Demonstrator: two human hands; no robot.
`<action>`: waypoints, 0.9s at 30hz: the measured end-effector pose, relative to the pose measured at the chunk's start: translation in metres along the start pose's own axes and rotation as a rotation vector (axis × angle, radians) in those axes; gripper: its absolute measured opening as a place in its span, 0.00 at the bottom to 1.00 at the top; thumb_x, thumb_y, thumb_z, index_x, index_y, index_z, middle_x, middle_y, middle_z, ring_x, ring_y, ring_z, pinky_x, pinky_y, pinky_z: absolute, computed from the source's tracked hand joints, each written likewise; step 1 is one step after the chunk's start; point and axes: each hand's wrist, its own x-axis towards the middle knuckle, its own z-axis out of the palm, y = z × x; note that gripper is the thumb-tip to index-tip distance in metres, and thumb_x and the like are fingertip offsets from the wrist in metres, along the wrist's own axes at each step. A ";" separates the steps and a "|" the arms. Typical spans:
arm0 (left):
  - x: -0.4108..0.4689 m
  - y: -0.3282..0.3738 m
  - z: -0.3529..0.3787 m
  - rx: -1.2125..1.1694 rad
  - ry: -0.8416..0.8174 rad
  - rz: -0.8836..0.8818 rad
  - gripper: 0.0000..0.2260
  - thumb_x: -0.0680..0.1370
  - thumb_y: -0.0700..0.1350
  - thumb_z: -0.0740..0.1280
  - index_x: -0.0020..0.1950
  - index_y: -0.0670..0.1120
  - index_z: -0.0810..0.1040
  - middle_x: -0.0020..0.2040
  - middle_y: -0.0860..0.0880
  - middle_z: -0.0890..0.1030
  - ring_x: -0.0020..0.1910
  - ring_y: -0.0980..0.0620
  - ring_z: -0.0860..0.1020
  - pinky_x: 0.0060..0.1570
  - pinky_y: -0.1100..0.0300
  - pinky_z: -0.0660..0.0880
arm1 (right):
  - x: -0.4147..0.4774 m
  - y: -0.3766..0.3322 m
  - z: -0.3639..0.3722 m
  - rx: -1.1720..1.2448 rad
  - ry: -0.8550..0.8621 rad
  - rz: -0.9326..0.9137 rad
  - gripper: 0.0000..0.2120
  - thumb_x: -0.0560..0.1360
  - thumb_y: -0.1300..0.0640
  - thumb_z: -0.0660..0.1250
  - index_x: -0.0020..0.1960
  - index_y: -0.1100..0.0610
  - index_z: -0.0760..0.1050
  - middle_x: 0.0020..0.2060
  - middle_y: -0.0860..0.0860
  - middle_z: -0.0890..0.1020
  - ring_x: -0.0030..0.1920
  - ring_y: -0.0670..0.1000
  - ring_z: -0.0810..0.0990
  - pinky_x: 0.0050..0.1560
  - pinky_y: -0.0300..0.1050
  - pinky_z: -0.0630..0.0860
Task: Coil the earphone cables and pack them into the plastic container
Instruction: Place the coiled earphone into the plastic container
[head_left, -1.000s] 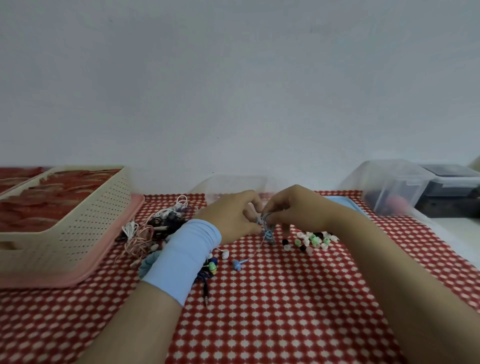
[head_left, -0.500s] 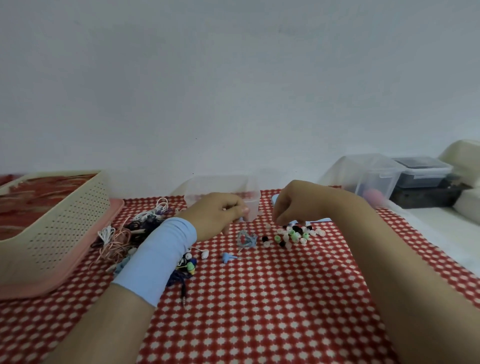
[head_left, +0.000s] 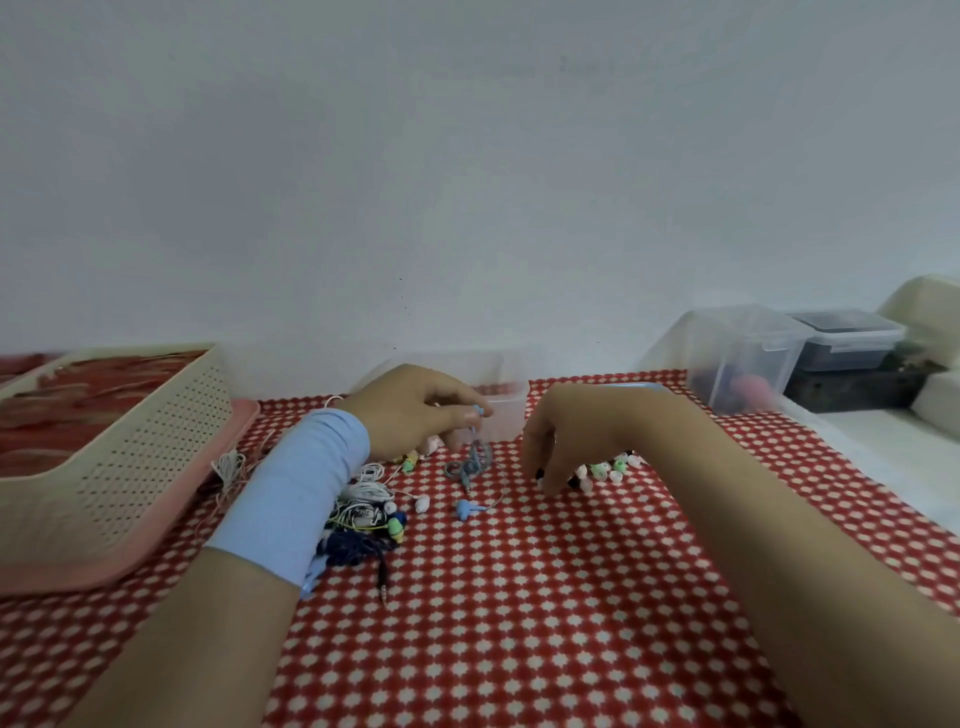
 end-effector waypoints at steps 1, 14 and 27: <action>0.001 -0.001 0.004 -0.021 0.000 0.005 0.07 0.79 0.47 0.68 0.55 0.55 0.83 0.42 0.49 0.86 0.37 0.56 0.82 0.37 0.64 0.75 | 0.002 -0.002 0.002 -0.014 -0.005 0.008 0.10 0.69 0.55 0.80 0.50 0.47 0.87 0.42 0.39 0.86 0.45 0.40 0.82 0.49 0.38 0.79; 0.004 -0.009 0.012 -0.451 0.091 -0.036 0.09 0.79 0.35 0.66 0.55 0.44 0.82 0.46 0.48 0.86 0.38 0.55 0.82 0.35 0.65 0.77 | -0.010 -0.010 -0.012 0.796 0.379 -0.172 0.05 0.76 0.61 0.74 0.52 0.57 0.85 0.42 0.54 0.87 0.28 0.44 0.75 0.25 0.35 0.67; 0.006 -0.010 0.017 -0.759 0.074 -0.056 0.08 0.80 0.36 0.64 0.58 0.39 0.80 0.44 0.46 0.84 0.37 0.53 0.79 0.35 0.65 0.77 | 0.000 -0.011 0.002 0.960 0.296 -0.201 0.08 0.80 0.58 0.69 0.55 0.57 0.85 0.48 0.52 0.87 0.34 0.50 0.78 0.28 0.37 0.68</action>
